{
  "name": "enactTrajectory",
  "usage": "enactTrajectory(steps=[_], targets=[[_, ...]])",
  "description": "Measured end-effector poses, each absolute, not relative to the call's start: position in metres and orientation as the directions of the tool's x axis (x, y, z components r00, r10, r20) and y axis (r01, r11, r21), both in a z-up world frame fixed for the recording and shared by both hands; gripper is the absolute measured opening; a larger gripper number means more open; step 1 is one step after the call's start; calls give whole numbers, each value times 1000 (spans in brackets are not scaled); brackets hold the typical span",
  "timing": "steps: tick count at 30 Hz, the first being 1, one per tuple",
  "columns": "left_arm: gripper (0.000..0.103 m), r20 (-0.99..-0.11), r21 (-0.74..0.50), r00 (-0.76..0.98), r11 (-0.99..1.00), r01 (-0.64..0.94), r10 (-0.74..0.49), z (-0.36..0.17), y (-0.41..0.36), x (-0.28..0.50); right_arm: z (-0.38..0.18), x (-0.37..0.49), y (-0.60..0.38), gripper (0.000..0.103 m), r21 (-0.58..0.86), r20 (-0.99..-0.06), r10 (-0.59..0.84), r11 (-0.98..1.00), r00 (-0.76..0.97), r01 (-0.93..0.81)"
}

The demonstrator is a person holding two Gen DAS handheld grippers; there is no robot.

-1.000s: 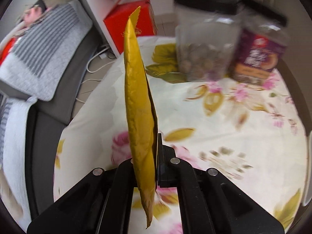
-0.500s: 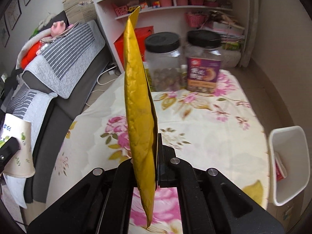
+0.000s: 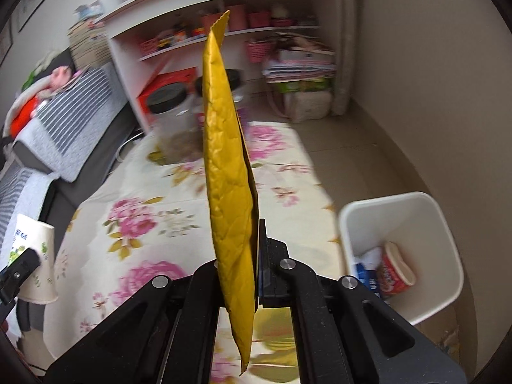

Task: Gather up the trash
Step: 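Carry the yellow bag over the white bin and open the right gripper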

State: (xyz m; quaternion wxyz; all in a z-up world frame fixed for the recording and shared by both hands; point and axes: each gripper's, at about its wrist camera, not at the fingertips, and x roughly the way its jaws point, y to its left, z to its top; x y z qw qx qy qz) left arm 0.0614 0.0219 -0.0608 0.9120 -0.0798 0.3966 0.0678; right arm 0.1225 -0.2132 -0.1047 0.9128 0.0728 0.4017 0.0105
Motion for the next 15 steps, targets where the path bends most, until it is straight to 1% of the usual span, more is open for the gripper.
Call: enactTrajectory(steps=[5, 12, 13, 15], targets=[[52, -736, -78, 676, 988, -137, 36, -62, -15, 62, -108, 123, -255, 2, 114, -734, 4, 987, 679, 117], [52, -736, -59, 677, 996, -62, -1, -63, -60, 67, -123, 127, -315, 3, 63, -771, -101, 970, 628, 234], [52, -737, -57, 676, 997, -53, -7, -63, -66, 69, -124, 128, -323, 3, 56, -774, -114, 967, 622, 247], [52, -738, -53, 674, 998, -28, -21, -64, -83, 71, -127, 130, -340, 8, 42, -785, -138, 961, 605, 273]])
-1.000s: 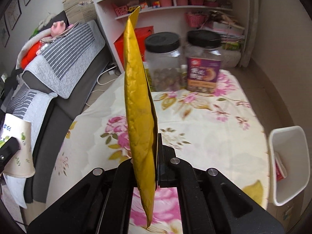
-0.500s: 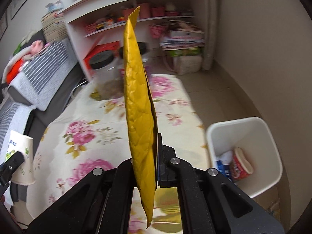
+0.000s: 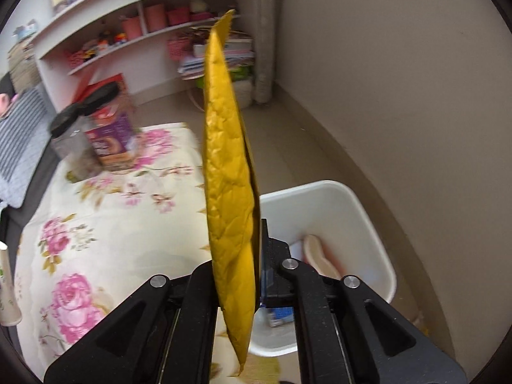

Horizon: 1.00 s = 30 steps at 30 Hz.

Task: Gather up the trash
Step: 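Carry the yellow bag over the white bin and open the right gripper, then carry the paper cup over the white bin and open the left gripper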

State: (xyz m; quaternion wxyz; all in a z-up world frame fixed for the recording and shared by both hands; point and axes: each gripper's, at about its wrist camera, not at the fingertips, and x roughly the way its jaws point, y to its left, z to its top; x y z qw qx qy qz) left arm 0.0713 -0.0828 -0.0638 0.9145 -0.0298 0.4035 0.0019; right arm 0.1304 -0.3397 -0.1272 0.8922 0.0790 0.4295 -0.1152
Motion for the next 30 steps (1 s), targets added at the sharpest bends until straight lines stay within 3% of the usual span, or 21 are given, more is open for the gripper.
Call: enactTrajectory(steps=[1, 2, 4, 7, 18, 24, 30], targets=[[52, -739, -52, 674, 998, -19, -26, -64, -87, 72, -129, 130, -349, 17, 38, -788, -148, 957, 598, 286], [52, -740, -52, 672, 999, -6, -34, -64, -96, 74, -130, 130, -356, 33, 35, -792, -158, 953, 590, 301], [52, -740, -51, 671, 999, 17, -49, -64, -110, 76, -129, 126, -375, 50, 43, -790, -175, 940, 588, 337], [52, -736, -39, 673, 997, 61, -70, -62, -136, 80, -125, 120, -395, 67, 62, -784, -185, 927, 593, 371], [54, -735, -27, 657, 976, 216, -166, -63, -235, 97, -99, 82, -460, 78, 205, -726, -201, 850, 657, 486], [55, -732, -41, 640, 953, 302, -234, -65, -292, 105, -91, 54, -500, 84, 203, -703, -298, 786, 645, 584], [66, -738, -80, 598, 920, 384, -314, -65, -338, 116, -82, 22, -528, 92, 183, -671, -412, 714, 617, 676]])
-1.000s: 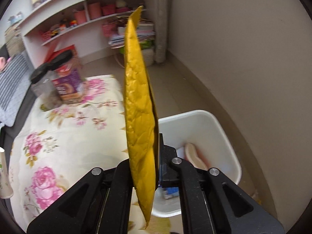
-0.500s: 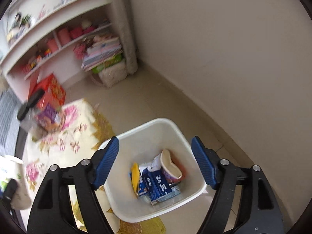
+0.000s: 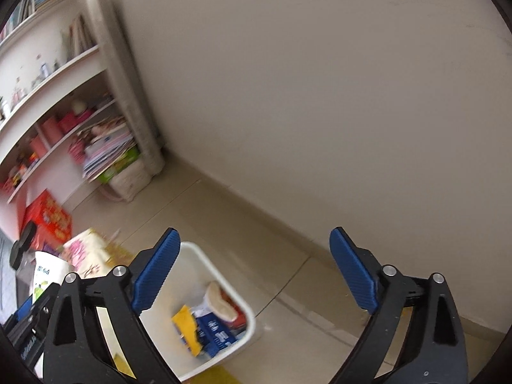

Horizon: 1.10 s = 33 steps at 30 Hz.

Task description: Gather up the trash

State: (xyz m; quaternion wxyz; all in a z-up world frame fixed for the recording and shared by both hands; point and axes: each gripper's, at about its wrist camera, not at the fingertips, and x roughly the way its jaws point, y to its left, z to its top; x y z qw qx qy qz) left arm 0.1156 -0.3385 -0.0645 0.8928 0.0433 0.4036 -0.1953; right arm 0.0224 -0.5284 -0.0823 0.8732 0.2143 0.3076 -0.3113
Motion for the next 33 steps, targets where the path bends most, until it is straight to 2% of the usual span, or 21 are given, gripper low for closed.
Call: enactTrajectory(steps=[1, 3, 9, 13, 17, 23, 33], targets=[[73, -740, -79, 592, 916, 394, -319, -64, -344, 115, -80, 17, -531, 96, 177, -662, -431, 705, 613, 687], [78, -738, -76, 593, 913, 402, -323, -62, -348, 111, -77, 11, -533, 96, 168, -648, -455, 697, 611, 697], [89, -691, -22, 659, 920, 391, -296, -47, -335, 85, -64, -6, -517, 96, 106, -596, -521, 703, 611, 703], [95, -643, 3, 709, 925, 381, -290, -31, -315, 66, -50, -13, -493, 96, 116, -548, -508, 741, 665, 661], [96, -609, -26, 733, 932, 363, -302, -16, -282, 48, -43, -26, -464, 96, 137, -517, -480, 771, 709, 622], [96, -572, 1, 782, 954, 301, -246, -14, -227, 25, -49, -43, -414, 96, 161, -519, -400, 822, 756, 546], [96, -619, 48, 774, 978, 205, -132, -43, -143, 7, -67, -55, -338, 96, 161, -512, -335, 867, 791, 471]])
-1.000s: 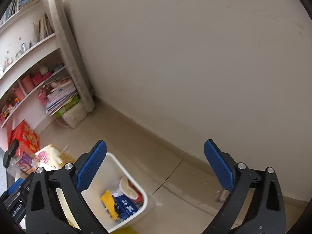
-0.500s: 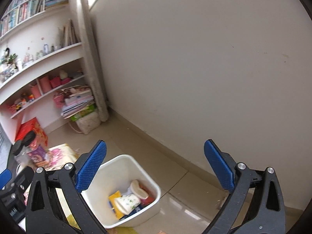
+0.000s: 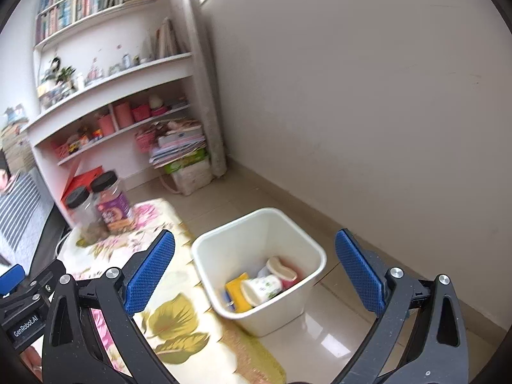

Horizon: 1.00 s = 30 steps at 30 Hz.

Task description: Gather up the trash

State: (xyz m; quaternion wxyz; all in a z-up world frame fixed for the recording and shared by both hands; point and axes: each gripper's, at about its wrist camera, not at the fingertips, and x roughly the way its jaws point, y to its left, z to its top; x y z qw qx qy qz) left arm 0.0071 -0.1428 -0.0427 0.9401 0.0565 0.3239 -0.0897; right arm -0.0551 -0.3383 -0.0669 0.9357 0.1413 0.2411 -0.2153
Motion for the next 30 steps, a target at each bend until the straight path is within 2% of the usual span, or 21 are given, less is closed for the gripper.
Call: enactTrajectory(steps=[12, 30], targets=[[96, -631, 51, 774, 992, 118, -60, -67, -85, 8, -81, -37, -285, 96, 81, -509, -330, 901, 795, 425], [94, -624, 17, 778, 994, 107, -73, -70, -70, 15, -91, -26, -263, 96, 46, -519, -297, 927, 801, 373]])
